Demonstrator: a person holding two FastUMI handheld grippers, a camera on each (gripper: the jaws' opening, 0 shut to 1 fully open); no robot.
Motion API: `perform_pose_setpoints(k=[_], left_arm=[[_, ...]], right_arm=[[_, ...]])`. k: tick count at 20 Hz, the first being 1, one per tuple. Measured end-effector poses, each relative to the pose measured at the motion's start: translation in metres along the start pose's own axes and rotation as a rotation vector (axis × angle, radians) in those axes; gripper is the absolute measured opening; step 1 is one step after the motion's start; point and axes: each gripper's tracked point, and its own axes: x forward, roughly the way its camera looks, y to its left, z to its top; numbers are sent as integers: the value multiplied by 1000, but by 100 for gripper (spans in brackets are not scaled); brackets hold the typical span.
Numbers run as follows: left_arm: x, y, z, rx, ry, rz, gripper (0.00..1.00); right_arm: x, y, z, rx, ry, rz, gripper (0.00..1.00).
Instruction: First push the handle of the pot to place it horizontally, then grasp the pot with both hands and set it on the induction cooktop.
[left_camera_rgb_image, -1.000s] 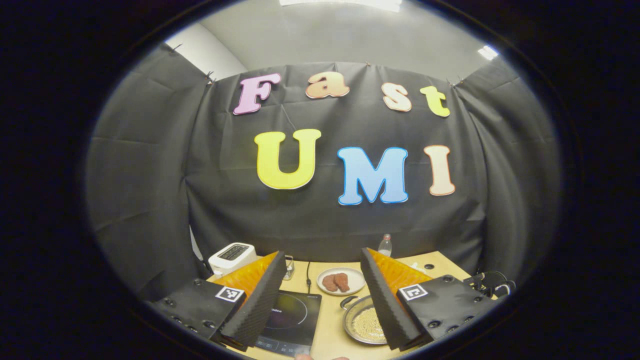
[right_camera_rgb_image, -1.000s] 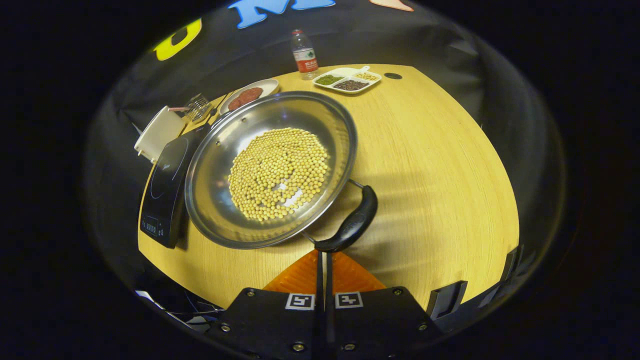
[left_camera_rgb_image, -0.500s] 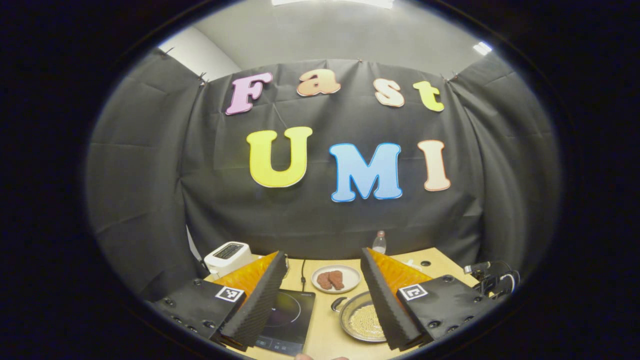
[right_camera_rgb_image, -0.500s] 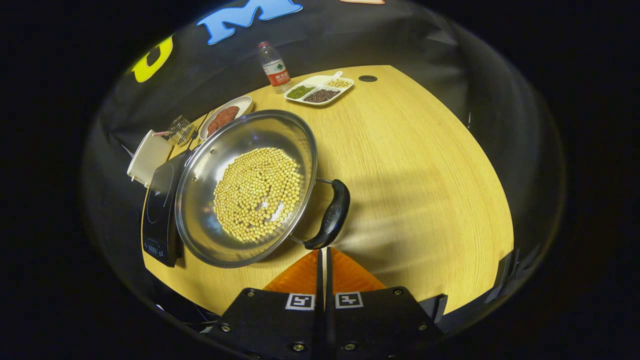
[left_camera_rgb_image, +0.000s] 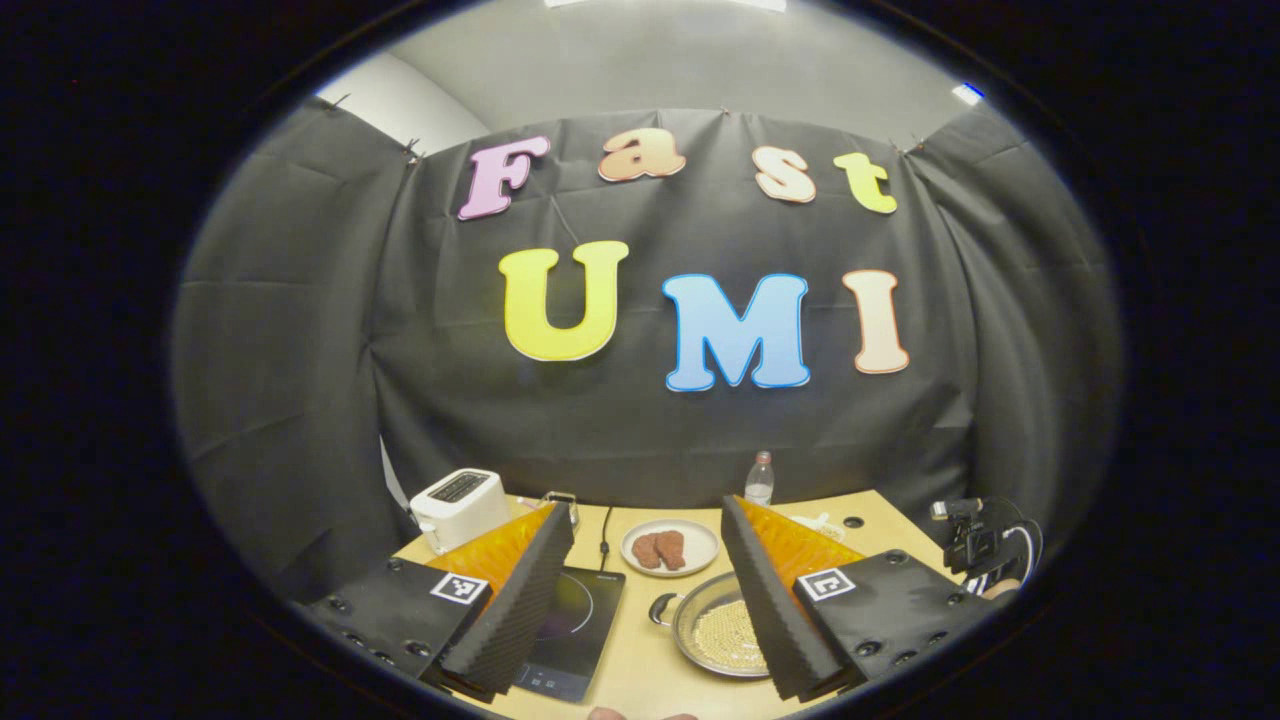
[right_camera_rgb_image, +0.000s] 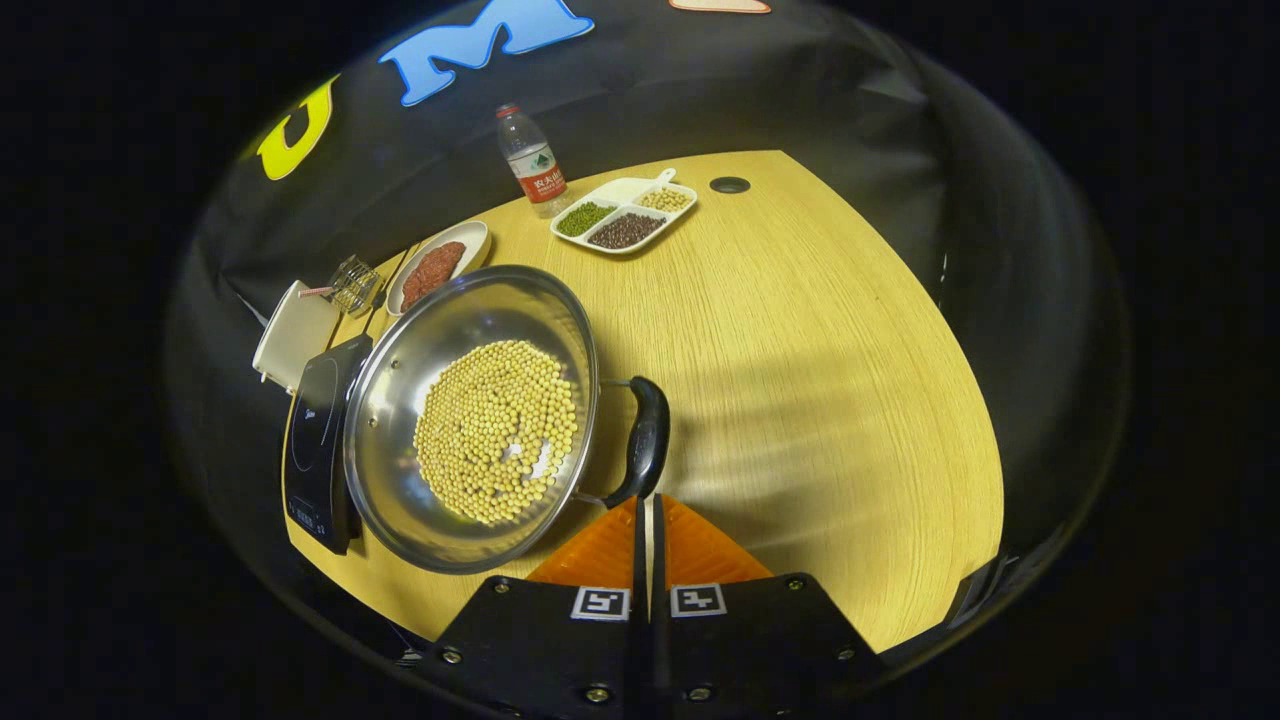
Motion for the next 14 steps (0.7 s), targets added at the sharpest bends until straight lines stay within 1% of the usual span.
perform_pose_setpoints(k=[3, 6, 8, 11, 14], left_arm=[[-1, -3, -8, -10, 14, 13, 98], [-2, -7, -15, -16, 27, 21, 95], [-2, -7, -16, -16, 32, 21, 95], [5, -9, -26, -15, 46, 3, 95], [18, -11, -31, -20, 57, -33, 95]], right_arm=[[4, -4, 11, -49, -10, -5, 1], [5, -3, 17, -58, -13, 4, 1], [8, -6, 20, -69, -20, 4, 1], [14, -11, 24, -83, -25, -20, 1], [15, -16, 28, -75, -35, -44, 1]])
